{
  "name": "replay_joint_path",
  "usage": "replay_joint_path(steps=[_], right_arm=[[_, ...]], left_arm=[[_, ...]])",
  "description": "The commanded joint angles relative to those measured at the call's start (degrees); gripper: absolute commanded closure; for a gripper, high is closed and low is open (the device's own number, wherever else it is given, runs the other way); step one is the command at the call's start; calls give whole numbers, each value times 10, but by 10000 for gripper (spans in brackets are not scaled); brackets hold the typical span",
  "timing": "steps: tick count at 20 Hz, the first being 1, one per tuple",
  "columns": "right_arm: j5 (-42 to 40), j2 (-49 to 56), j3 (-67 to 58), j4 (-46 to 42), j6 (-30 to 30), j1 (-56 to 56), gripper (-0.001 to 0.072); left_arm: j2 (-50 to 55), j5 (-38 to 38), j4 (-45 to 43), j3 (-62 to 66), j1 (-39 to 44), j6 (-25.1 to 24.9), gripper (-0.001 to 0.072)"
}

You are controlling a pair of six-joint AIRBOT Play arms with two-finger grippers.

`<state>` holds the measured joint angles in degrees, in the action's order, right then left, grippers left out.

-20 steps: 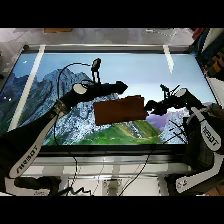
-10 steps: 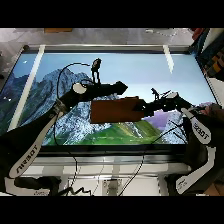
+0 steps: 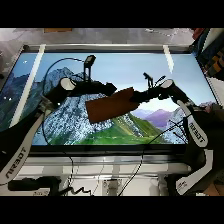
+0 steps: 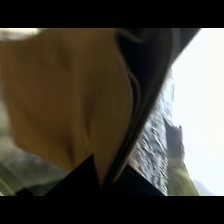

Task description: Fold the clothes and pants, and hang the long-sleeved shirts on hangers.

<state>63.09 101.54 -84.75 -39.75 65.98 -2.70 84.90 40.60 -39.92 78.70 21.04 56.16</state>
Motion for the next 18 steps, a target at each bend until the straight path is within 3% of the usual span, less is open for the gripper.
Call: replay_joint_path(steps=[1,4,7,14,16,18], right_arm=[[42,-55,-65,2,46,42,702],[83,-131,-97,-27,121,111,702],[120,-215,-119,-99,191,191,702],[138,-415,-127,-374,314,395,702],[188,-453,-127,-473,371,443,703],[267,-473,-127,-571,386,476,703]], left_arm=[[-71,15,-121,1,-42,0,9],[-137,49,-224,1,-75,0,9],[-189,80,-250,1,-106,0,9],[-232,86,-250,1,-123,0,10],[-231,86,-250,1,-123,0,10],[-231,86,-250,1,-123,0,10]])
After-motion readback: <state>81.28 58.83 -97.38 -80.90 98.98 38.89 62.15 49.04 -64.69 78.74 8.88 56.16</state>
